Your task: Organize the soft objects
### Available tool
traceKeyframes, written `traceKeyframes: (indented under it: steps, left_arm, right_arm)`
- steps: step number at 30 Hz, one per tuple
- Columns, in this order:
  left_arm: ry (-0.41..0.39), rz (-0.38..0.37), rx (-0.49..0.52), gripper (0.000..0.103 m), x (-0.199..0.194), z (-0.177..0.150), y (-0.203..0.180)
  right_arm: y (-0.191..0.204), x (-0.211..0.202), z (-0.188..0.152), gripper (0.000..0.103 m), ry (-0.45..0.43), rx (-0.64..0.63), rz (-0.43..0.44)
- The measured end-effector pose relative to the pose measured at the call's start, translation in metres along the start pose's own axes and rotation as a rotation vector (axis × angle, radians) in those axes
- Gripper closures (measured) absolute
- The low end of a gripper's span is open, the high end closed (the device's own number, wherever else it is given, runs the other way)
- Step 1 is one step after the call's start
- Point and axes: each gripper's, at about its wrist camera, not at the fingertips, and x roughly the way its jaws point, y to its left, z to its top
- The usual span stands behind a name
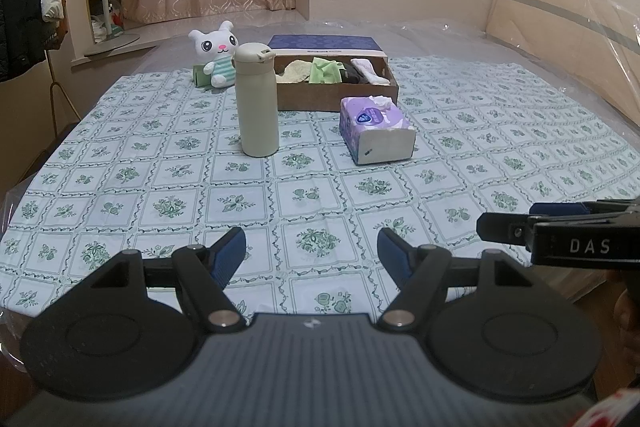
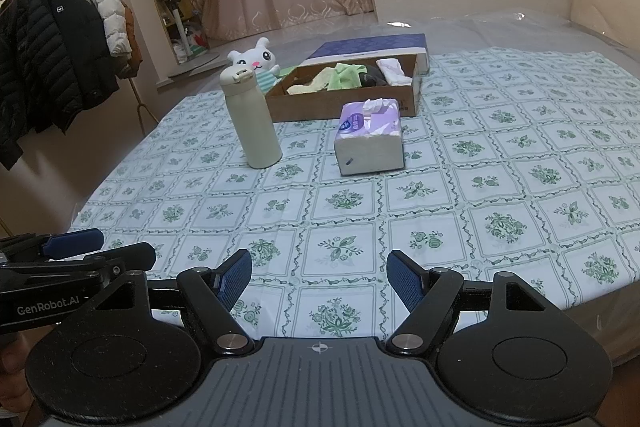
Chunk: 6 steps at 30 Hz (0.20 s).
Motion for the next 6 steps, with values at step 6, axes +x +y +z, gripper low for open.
traceKeyframes:
  steps: [6]
  left_arm:
    - [-0.002,0.001,0.001,0.032,0.0019,-0.0009,-0.0002]
  right_arm:
    - [-0.0005,0.0002,0.0,0.029,0.0,0.0,0.0]
